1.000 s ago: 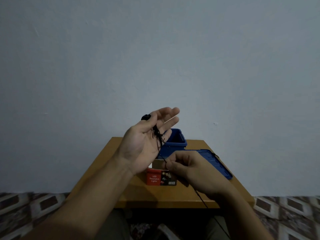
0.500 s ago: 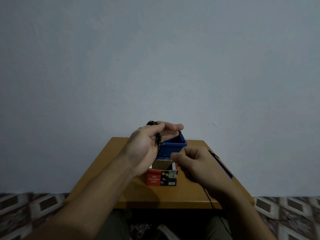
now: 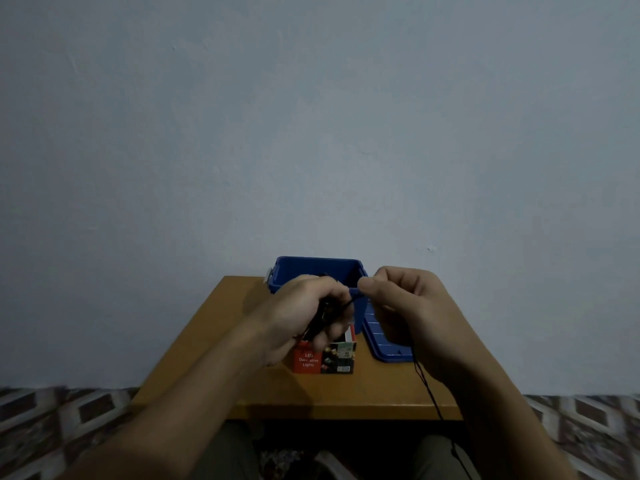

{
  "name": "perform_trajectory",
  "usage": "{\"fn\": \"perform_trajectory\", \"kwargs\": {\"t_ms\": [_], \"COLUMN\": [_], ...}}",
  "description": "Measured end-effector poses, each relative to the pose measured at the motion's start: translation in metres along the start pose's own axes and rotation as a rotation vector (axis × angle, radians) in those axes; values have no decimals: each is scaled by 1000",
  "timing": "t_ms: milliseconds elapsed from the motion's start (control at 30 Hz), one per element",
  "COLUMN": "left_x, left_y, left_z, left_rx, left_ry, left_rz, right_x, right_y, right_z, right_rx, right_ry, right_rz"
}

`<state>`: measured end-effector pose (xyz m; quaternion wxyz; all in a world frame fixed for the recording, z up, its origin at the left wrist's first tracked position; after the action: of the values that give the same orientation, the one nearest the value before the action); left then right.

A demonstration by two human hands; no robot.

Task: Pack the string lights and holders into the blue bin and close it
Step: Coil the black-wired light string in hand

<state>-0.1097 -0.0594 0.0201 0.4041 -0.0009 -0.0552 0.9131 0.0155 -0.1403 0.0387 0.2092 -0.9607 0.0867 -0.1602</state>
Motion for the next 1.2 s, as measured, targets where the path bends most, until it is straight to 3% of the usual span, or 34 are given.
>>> {"fn": "perform_trajectory", "kwargs": {"t_ms": [200,667,900,1200], "left_x": [-3,-16,-15,-16], "left_y": [1,8,8,7], "left_z": [-3,-2,0,0], "left_rx": [25,34,31,31], "left_ry": [144,264,382,397], "left_rz": [-225,-680,-750,-686], "right_x": [7,2,-5,-7], "right_y": [-3,-7,-8,-12], "right_z": [-3,1,13,11], "right_rx": [68,97,71,76], "right_ry": [20,-7,-15,-31], "right_rz": [75,17,-29,-9]}}
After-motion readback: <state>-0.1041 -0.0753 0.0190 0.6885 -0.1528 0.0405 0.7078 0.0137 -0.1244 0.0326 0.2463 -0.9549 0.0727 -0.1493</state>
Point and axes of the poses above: each hand's wrist, its own y-axis away from the middle knuckle, its own x-axis out of the back of the hand, z = x × y, the point moved 4 cm from there along -y, towards the middle knuckle, and after that the axes turned 6 degrees about y, right-handed, at the moved point
